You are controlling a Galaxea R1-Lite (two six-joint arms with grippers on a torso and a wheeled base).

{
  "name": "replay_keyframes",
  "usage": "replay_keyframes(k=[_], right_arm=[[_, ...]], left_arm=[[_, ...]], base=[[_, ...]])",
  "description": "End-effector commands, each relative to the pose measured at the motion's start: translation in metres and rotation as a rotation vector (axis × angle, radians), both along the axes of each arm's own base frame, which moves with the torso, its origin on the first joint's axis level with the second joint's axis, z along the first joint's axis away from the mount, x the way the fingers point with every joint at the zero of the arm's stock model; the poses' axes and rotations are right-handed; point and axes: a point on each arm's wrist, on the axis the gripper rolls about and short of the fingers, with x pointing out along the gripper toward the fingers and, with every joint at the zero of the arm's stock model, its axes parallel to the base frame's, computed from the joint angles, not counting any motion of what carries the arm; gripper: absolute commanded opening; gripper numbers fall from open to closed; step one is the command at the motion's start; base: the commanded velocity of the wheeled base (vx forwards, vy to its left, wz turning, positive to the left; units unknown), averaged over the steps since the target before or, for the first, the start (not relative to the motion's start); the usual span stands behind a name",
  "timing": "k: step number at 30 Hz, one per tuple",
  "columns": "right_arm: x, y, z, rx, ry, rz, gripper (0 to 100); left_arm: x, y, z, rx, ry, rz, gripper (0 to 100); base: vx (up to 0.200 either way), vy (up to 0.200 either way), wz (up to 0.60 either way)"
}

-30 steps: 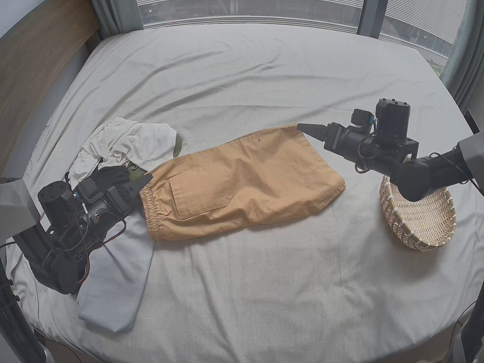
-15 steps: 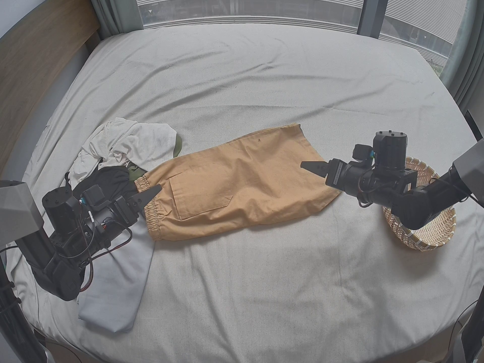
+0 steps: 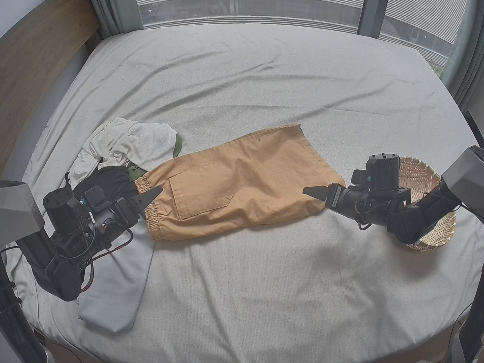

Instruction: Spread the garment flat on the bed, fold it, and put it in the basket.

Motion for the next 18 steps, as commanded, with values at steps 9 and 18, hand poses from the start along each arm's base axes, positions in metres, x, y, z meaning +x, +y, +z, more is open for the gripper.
replay_keyframes(k=[9, 18], right_arm=[[0.017, 0.001, -0.029, -0.013, 0.05, -0.015, 100], [0.038, 0.011, -0.038, 0.029, -0.009, -0.057, 100]], left_arm=[[0.001, 0.002, -0.002, 0.0, 0.005, 0.006, 100], [0.001, 0.003, -0.002, 0.0, 0.005, 0.008, 100]], base=[[0.0, 0.0, 0.0], [0.0, 0.0, 0.0]])
